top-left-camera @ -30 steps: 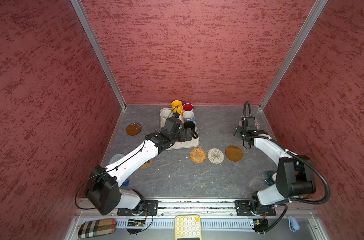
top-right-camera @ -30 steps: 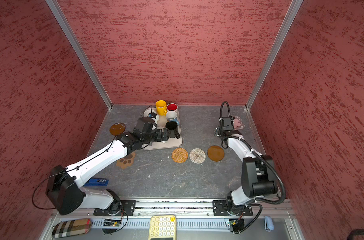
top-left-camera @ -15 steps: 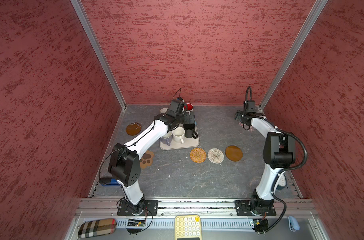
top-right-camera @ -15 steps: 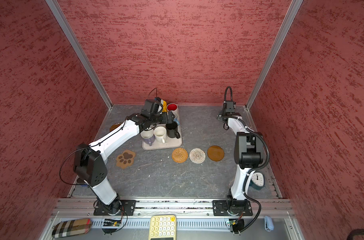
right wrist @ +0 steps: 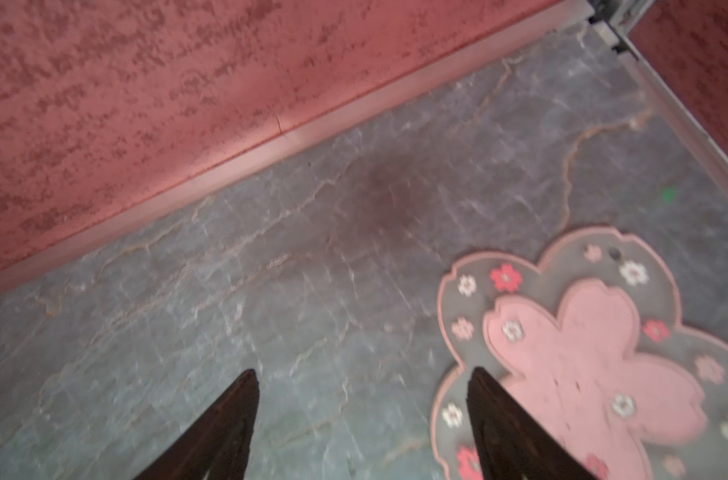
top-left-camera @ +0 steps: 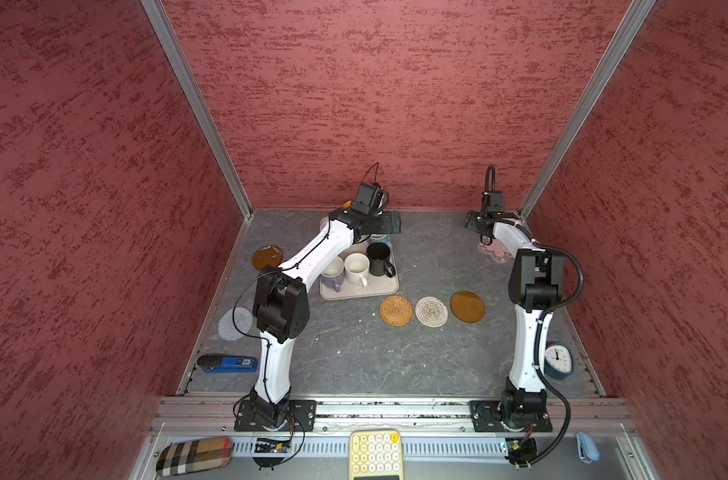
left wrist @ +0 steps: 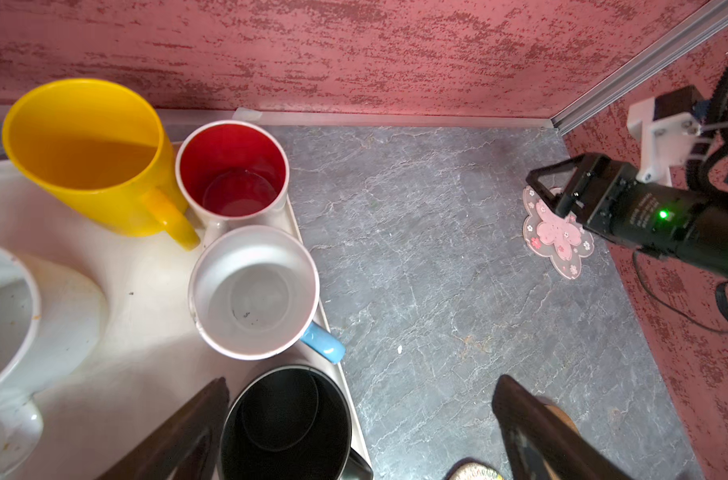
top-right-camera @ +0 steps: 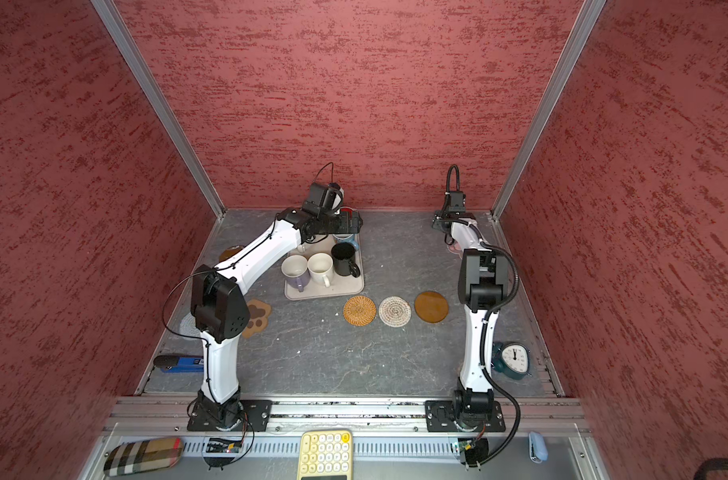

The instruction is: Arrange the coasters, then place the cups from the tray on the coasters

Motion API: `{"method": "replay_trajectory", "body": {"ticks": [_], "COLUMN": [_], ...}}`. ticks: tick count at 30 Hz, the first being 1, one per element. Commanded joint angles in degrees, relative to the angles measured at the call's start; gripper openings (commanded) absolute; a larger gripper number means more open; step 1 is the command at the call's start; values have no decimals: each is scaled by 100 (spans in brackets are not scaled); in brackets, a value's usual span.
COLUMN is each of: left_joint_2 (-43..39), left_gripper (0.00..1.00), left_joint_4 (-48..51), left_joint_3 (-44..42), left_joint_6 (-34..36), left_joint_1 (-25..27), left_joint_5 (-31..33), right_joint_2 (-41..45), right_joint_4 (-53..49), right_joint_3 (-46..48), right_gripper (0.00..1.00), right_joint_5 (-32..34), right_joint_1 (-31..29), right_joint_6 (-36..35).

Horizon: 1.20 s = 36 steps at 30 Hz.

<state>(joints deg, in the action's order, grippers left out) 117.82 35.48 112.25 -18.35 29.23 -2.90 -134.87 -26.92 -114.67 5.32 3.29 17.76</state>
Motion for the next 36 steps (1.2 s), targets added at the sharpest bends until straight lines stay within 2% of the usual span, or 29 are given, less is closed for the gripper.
{"method": "replay_trajectory", "body": {"ticks": [1,11,25,29,36], "left_joint_2": [170,186,-523,-839,-1291], "left_gripper": [100,99,99,100,99], "left_joint_4": [154,139,-321,-557,-785], "left_joint_3": [274,273,-882,-1382,-1992], "left_joint_6": [161,146,-67,-173,-265], "left_joint_1": [-14,16,151,213,371], "left_joint_5": [-151,-317,-289,-204,-73], "right_joint_2": [-369,-1320,-1630,-1549,-736], "right_joint_4": [-560,-1398,-1775,-1843,-1194], "right_joint_3": [-683,-2096,-2164,-1844,-312], "right_gripper": [80,79,78,77,77], "right_joint_5": [-41,-390,-339,-339,-289], "right_joint_1": [49,224,404,403,401], "right_joint_6": [-163,-130,-315,-269,-172]}}
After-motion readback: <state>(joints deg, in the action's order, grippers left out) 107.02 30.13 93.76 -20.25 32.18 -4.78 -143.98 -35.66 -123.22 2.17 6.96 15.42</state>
